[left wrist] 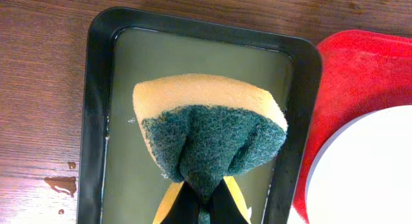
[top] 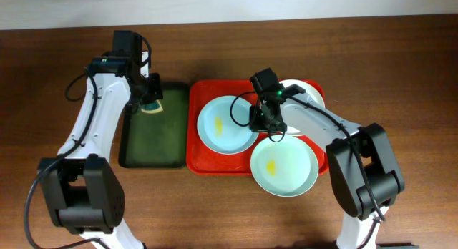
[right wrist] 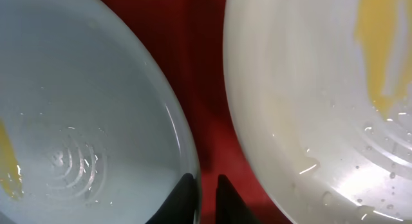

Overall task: Clean dirty plates on tray and stack at the side
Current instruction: 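Grip the light blue plate rim with the right gripper, then bring the sponge in the left gripper over the light blue plate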

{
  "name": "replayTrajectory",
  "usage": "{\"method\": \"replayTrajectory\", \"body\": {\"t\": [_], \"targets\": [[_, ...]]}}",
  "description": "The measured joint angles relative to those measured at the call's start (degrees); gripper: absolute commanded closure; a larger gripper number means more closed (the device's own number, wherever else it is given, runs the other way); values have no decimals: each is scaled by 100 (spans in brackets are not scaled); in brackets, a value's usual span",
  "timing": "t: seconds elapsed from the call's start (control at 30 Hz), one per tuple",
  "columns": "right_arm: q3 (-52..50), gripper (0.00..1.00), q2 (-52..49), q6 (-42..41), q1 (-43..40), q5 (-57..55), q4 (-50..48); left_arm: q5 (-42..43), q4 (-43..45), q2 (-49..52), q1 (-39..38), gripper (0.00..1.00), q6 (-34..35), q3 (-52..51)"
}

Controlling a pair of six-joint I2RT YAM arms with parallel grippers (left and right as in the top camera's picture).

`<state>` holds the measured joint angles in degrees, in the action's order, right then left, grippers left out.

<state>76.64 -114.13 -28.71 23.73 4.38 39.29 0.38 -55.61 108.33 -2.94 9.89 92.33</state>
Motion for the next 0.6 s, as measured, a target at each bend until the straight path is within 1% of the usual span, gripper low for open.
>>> {"method": "replayTrajectory", "body": {"t": [0.17, 0.3, 0.43, 0.5, 0.6], "targets": [[0, 96, 0, 0, 0, 44, -59, 0, 0, 0, 0, 100, 0, 0], [0, 96, 0, -13, 0, 420, -61, -2, 0, 0, -52, 100, -2, 0], [0, 96, 0, -39, 0, 754, -61, -2, 15, 0, -271, 100, -199, 0], [0, 96, 0, -197, 0, 824, -59, 0, 33, 0, -437, 100, -271, 0], [-4, 96, 0, -713, 0, 868, -98, 0, 39, 0, -535, 100, -284, -4]]}}
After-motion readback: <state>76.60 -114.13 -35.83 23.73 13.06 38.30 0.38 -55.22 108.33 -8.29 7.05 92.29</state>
